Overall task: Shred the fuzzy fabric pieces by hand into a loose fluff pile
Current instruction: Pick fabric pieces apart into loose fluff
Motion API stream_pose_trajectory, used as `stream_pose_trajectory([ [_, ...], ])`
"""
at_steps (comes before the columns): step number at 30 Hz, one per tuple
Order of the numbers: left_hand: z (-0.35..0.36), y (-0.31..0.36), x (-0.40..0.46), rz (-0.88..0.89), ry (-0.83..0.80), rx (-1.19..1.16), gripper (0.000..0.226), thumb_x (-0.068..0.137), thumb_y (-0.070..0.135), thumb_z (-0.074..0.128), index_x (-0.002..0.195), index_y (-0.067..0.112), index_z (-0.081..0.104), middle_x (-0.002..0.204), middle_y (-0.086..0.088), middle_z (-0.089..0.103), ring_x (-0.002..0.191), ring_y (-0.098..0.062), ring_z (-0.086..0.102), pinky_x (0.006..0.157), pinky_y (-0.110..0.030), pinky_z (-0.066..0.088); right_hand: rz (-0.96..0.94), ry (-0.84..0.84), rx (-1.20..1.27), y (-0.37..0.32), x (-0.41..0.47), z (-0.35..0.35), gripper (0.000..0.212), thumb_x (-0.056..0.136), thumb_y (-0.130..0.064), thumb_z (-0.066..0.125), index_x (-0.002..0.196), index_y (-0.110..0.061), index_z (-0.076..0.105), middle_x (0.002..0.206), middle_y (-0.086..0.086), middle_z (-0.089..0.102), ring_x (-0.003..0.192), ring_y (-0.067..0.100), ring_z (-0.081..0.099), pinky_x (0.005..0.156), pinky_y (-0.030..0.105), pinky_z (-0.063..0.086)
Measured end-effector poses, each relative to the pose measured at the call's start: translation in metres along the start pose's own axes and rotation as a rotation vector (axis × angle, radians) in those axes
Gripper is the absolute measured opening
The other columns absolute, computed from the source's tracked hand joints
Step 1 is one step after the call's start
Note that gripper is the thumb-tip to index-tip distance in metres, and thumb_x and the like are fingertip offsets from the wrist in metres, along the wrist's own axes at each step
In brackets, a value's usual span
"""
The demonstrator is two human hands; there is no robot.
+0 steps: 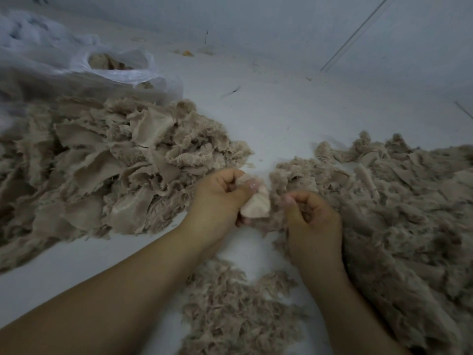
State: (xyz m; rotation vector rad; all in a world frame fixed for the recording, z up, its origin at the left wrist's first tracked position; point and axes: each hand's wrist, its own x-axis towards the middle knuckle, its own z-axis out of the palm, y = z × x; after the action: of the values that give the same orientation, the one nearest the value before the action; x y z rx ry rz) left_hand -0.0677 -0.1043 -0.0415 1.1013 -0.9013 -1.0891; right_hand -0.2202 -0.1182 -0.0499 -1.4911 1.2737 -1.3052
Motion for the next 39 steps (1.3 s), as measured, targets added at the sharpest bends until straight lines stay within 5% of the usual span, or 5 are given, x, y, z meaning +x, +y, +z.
stream_pose_trajectory([
  [10,0.000,0.000,-0.002,-0.009,-0.061,-0.025,0.008,0.090,0.005,0.064,0.084,0.010,0.062,0.064,-0.006,0.067,0.047,-0.017,0.059,0.040,-0.023,0.045,-0.066,-0.060,0.034,-0.007,-0.002,0.001,0.020,0.096,-0.019,0.062,0.080,-0.025,0.072,0.056,-0.017,0.063,0.052,-0.002,0.058,0.051,0.013,0.044],
  [18,0.000,-0.002,0.001,-0.011,-0.029,-0.083,0.028,0.097,0.017,0.056,0.074,0.006,0.066,0.060,-0.019,0.056,0.043,-0.021,0.049,0.041,-0.025,0.040,-0.066,-0.075,-0.058,0.000,0.000,0.001,0.025,0.092,-0.020,0.067,0.067,-0.022,0.069,0.059,0.006,0.065,0.053,0.027,0.059,0.052,0.045,0.051],
  [26,0.000,0.004,-0.001,0.046,-0.055,0.100,0.017,0.093,0.006,0.062,0.076,0.002,0.060,0.053,-0.010,0.059,0.034,-0.017,0.048,0.035,-0.021,0.036,-0.039,-0.092,-0.006,-0.003,-0.002,0.000,0.036,0.095,-0.020,0.064,0.059,-0.014,0.063,0.048,0.003,0.057,0.041,0.012,0.048,0.040,0.021,0.040],
  [33,-0.023,0.029,0.010,0.142,0.086,0.103,0.015,0.094,0.006,0.060,0.080,0.008,0.059,0.056,-0.006,0.060,0.037,-0.020,0.046,0.036,-0.022,0.033,-0.046,-0.062,-0.019,-0.003,-0.002,0.001,0.042,0.099,-0.029,0.055,0.068,0.000,0.059,0.060,0.014,0.059,0.050,0.025,0.050,0.045,0.035,0.043],
  [39,-0.005,0.019,-0.001,-0.043,-0.086,0.428,0.046,0.080,0.032,0.079,0.118,0.025,0.055,0.099,-0.004,0.064,0.049,-0.015,0.056,0.039,-0.025,0.039,-0.074,-0.115,-0.004,-0.003,-0.002,0.001,0.034,0.100,-0.024,0.054,0.070,-0.019,0.069,0.060,-0.001,0.066,0.053,0.006,0.060,0.049,0.020,0.046],
])
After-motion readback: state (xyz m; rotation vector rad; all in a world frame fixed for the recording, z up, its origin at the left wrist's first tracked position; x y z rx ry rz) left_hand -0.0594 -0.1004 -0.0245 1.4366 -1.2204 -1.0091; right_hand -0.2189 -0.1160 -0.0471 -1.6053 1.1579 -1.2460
